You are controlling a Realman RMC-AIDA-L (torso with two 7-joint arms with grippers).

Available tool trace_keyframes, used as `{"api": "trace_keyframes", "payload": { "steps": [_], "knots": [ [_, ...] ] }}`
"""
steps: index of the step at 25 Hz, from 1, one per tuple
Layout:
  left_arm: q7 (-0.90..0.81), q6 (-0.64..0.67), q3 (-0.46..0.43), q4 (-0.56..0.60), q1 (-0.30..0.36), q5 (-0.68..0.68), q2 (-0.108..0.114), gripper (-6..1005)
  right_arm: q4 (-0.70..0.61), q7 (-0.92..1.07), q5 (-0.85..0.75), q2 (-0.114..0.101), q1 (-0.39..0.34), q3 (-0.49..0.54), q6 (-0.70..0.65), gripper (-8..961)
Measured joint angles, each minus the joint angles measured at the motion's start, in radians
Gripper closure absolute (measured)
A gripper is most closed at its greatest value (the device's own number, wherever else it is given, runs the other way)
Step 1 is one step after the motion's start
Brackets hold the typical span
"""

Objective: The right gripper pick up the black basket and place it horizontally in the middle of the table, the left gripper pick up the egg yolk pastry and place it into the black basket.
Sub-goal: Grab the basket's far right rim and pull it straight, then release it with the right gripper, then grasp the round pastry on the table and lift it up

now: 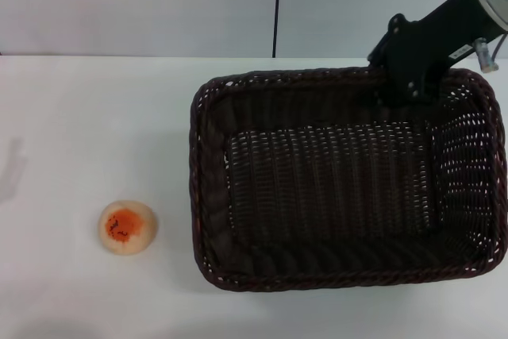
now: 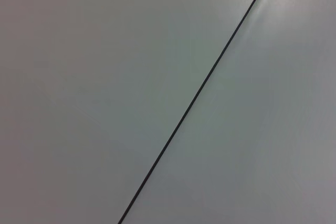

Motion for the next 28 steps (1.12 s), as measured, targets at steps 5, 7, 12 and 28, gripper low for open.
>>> {"api": "trace_keyframes", "payload": {
  "steps": [5,7,12,28],
  "knots": [
    [0.000,-0.010,0.023,-0.010,0.012,0.000,-0.002,197,-0.008,-0.034,0.006,0.015,0.003,0.004,0.025,735],
    [0.000,-0.010,0.027,-0.011,0.018,0.000,-0.002,198,-0.009,-0.042,0.008,0.024,0.006,0.009,0.050,722],
    [0.000,-0.006,0.044,-0.017,0.030,0.000,-0.003,199,-0.010,-0.073,0.016,0.045,0.012,0.014,0.098,650],
    [0.008,-0.002,0.211,0.036,0.011,0.000,0.006,203,-0.038,-0.167,0.465,0.057,-0.161,0.143,0.193,506]
  ]
}}
